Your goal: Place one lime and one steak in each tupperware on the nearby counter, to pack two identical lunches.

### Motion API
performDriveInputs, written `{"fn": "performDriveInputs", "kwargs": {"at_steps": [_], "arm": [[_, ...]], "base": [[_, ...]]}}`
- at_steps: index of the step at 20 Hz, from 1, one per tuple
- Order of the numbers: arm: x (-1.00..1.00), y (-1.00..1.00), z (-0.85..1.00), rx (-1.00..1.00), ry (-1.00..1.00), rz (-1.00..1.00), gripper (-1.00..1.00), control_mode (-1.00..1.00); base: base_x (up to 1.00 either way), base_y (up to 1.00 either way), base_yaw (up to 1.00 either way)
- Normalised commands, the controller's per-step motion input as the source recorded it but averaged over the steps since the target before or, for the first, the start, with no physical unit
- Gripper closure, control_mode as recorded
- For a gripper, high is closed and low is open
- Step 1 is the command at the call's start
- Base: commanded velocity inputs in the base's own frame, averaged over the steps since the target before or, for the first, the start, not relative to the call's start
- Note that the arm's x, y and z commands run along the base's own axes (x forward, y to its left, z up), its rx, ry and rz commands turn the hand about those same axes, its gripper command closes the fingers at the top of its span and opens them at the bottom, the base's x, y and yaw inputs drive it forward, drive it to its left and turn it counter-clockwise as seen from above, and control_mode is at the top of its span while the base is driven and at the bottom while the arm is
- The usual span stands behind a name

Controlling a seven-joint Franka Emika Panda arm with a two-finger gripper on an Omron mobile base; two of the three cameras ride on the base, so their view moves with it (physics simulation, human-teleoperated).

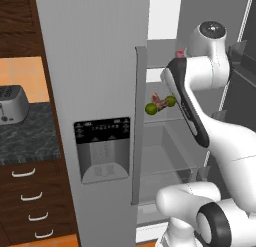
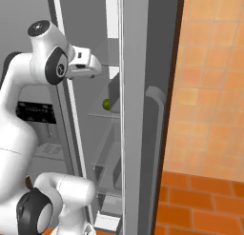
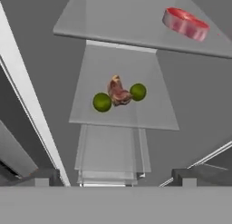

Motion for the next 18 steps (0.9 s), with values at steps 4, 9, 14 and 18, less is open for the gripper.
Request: {"fn": "performDriveInputs", "kwargs": {"at_steps": [4,9,14,18], "arm": [[0.26,-0.44,0.96,0.0,-0.35,0.0,-1.0,-1.0],[0.76,-0.35,0.33,0.0,-0.17,0.0,-1.0,-1.0],[0.96,-0.65,0.0,0.02,-0.04,0.03,-1.0,-1.0],[0.91,-0.57,-0.11,0.01,0.0,0.07,-1.0,-1.0]], "base": [[0.0,0.0,0.0],[0.0,0.0,0.0],[0.0,0.0,0.0],[0.0,0.0,0.0]]}}
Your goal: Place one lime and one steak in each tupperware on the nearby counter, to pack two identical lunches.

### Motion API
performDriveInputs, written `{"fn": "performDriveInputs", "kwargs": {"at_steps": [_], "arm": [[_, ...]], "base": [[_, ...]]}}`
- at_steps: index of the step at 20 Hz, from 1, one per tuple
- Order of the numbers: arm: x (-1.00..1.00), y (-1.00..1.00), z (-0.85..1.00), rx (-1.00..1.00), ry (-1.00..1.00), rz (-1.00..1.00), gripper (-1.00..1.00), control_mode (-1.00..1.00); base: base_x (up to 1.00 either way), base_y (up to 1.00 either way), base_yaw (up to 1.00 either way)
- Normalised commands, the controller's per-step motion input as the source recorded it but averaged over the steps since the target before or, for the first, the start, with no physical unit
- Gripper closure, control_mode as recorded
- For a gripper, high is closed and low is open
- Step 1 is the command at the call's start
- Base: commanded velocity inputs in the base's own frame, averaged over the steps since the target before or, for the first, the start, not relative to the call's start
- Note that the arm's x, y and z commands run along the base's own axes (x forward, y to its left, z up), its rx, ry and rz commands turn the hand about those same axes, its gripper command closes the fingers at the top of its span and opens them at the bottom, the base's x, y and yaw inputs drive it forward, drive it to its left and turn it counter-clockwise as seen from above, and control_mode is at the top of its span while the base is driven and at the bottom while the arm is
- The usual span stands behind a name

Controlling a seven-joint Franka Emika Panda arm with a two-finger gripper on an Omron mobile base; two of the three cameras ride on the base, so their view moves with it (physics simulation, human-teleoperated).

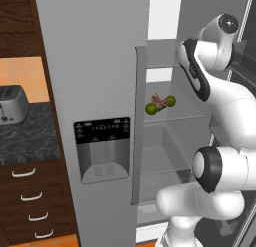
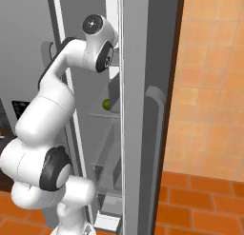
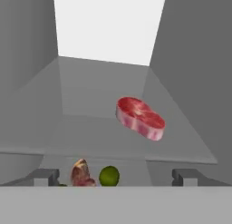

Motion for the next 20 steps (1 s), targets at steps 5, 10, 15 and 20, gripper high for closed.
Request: {"fn": "performDriveInputs", "kwargs": {"at_steps": [5,10,15,20], "arm": [[0.63,-0.21,-0.05,0.0,0.14,0.03,-1.0,-1.0],[0.36,0.0,0.0,-0.03,0.2,0.0,-1.0,-1.0],[0.18,0.0,-0.28,0.0,0.01,0.0,-1.0,-1.0],[0.45,-0.02,-0.16,0.0,0.04,0.0,-1.0,-1.0]], "base": [[0.0,0.0,0.0],[0.0,0.0,0.0],[0.0,0.0,0.0],[0.0,0.0,0.0]]}}
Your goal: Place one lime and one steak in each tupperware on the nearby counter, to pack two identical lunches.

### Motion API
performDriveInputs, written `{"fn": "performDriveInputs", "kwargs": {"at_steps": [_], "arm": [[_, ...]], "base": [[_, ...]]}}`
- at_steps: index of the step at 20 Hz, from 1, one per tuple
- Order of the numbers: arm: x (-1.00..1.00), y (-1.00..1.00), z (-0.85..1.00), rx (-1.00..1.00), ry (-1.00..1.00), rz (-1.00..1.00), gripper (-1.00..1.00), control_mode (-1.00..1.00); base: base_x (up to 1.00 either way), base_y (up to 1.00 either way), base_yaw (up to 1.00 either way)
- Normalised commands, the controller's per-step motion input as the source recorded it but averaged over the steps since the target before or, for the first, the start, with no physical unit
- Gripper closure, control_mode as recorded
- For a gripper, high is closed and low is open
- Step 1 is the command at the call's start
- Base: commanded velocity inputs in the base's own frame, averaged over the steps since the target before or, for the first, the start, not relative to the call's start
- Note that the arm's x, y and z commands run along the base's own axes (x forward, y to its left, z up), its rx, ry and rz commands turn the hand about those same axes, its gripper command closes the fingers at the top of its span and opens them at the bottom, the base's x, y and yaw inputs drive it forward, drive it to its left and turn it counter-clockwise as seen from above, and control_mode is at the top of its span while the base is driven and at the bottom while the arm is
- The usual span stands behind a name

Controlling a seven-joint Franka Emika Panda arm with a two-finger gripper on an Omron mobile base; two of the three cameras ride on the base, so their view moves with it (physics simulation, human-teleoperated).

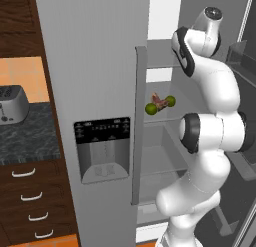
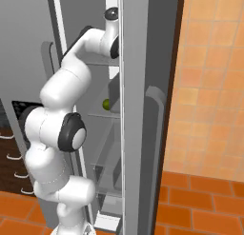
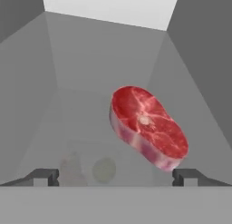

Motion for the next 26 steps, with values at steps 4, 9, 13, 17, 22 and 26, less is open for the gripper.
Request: {"fn": "performDriveInputs", "kwargs": {"at_steps": [4,9,13,17,22,26], "arm": [[0.54,-0.17,-0.13,0.0,0.07,0.01,-1.0,-1.0],[0.15,-0.31,0.0,0.0,0.04,0.0,-1.0,-1.0],[0.11,-0.24,0.0,0.0,0.0,0.0,-1.0,-1.0],[0.12,-0.16,-0.11,0.0,0.0,0.0,-1.0,-1.0],[0.0,-0.06,-0.24,0.0,0.07,0.02,-1.0,-1.0],[0.03,0.0,-0.18,0.0,0.09,0.04,-1.0,-1.0]], "base": [[0.0,0.0,0.0],[0.0,0.0,0.0],[0.0,0.0,0.0],[0.0,0.0,0.0],[0.0,0.0,0.0],[0.0,0.0,0.0]]}}
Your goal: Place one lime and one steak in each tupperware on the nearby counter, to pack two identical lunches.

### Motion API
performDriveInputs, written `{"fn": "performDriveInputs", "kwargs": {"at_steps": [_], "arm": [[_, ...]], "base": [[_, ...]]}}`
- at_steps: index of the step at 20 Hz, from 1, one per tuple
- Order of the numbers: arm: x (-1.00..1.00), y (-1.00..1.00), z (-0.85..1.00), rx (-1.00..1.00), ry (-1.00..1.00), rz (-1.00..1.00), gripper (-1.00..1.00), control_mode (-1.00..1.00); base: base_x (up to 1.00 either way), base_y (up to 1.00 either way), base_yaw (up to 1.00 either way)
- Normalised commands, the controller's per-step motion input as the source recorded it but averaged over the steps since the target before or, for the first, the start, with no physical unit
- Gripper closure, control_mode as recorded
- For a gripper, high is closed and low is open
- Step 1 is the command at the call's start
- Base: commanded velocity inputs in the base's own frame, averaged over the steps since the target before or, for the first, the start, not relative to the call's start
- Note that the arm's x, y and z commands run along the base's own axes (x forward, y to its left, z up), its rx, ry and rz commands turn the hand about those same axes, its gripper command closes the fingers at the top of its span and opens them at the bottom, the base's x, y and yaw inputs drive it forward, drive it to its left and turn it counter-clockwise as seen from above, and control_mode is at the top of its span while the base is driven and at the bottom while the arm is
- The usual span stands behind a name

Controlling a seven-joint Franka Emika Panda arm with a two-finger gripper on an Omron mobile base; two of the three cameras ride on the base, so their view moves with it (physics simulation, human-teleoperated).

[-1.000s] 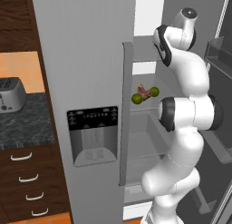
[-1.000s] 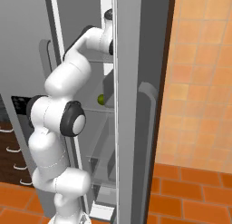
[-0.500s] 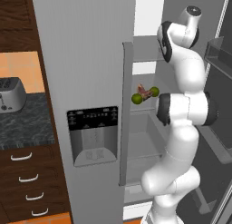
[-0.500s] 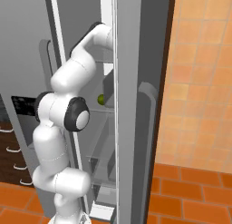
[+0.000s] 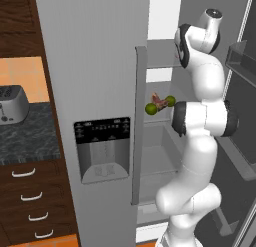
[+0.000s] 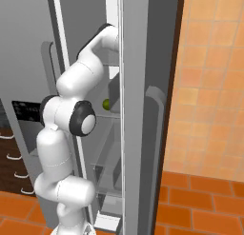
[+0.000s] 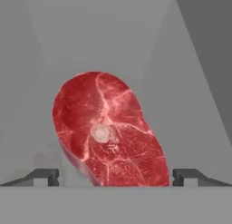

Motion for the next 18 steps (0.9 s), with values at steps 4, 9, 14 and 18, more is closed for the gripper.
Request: {"fn": "performDriveInputs", "kwargs": {"at_steps": [4,9,14,18], "arm": [[0.06,0.0,-0.07,0.0,0.06,0.02,-1.0,-1.0],[0.0,0.1,-0.13,0.0,0.19,0.0,-1.0,-1.0],[-0.15,0.2,0.0,0.0,0.12,0.0,-1.0,-1.0],[-0.36,0.19,0.0,0.01,0.07,0.02,-1.0,-1.0]], "base": [[0.0,0.0,0.0],[0.0,0.0,0.0],[0.0,0.0,0.0],[0.0,0.0,0.0]]}}
